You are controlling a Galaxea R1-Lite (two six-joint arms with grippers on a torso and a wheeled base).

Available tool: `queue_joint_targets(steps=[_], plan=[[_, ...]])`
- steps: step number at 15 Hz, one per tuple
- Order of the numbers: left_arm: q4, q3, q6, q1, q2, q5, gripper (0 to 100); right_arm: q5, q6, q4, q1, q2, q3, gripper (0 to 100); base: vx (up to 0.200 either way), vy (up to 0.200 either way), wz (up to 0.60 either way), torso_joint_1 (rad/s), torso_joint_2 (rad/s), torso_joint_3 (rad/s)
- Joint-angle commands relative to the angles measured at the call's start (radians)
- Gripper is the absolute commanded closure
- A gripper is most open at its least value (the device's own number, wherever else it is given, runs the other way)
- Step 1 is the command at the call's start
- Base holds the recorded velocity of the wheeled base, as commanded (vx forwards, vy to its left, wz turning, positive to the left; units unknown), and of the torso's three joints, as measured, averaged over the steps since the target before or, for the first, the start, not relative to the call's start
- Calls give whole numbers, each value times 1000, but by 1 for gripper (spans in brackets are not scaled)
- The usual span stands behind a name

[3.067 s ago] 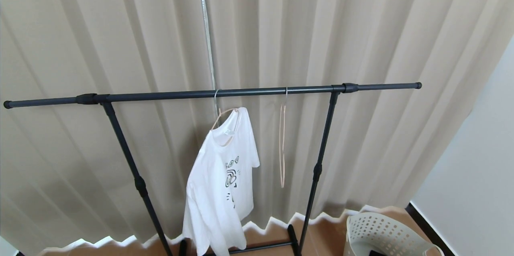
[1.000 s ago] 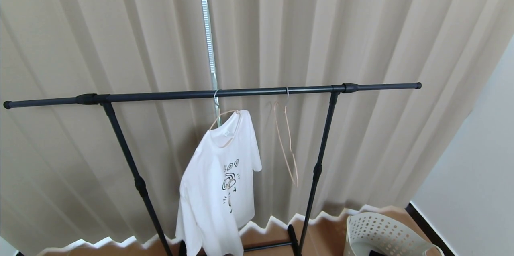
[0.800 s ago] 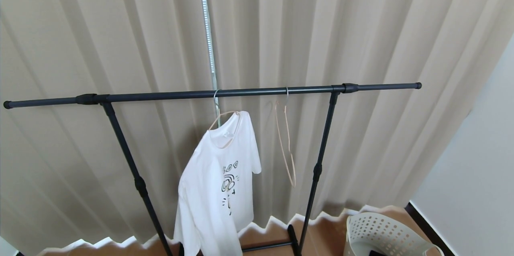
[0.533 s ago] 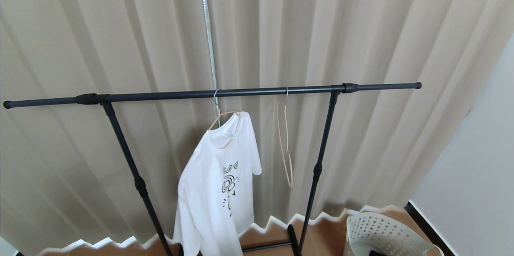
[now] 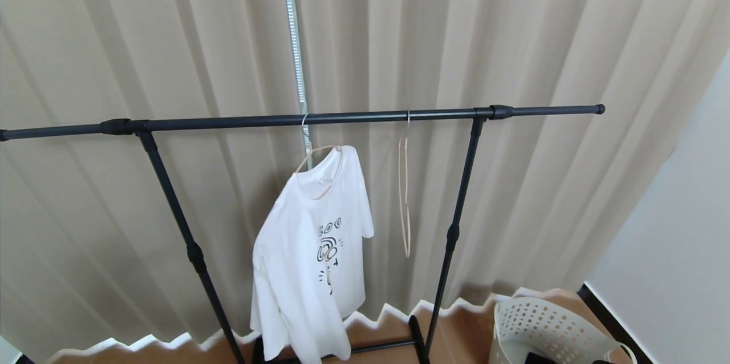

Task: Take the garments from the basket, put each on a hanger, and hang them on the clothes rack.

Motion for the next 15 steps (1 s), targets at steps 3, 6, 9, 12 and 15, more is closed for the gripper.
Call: queue_joint_targets(steps=[3, 6, 9, 12, 15], plan=[[0, 0, 0, 0, 1, 0, 0, 0, 0, 0, 0, 0, 0, 0, 0, 0, 0, -149, 338, 188], [0, 0, 0, 0, 1, 0, 0, 0, 0, 0, 0, 0, 0, 0, 0, 0, 0, -149, 336, 189], [0, 0, 0, -2, 1, 0, 0, 0, 0, 0, 0, 0, 0, 0, 0, 0, 0, -152, 347, 203], [0, 0, 0, 0, 1, 0, 0, 0, 0, 0, 0, 0, 0, 0, 0, 0, 0, -155, 364, 204], [0, 0, 0, 0, 1, 0, 0, 0, 1, 0, 0, 0, 0, 0, 0, 0, 0, -159, 380, 224]])
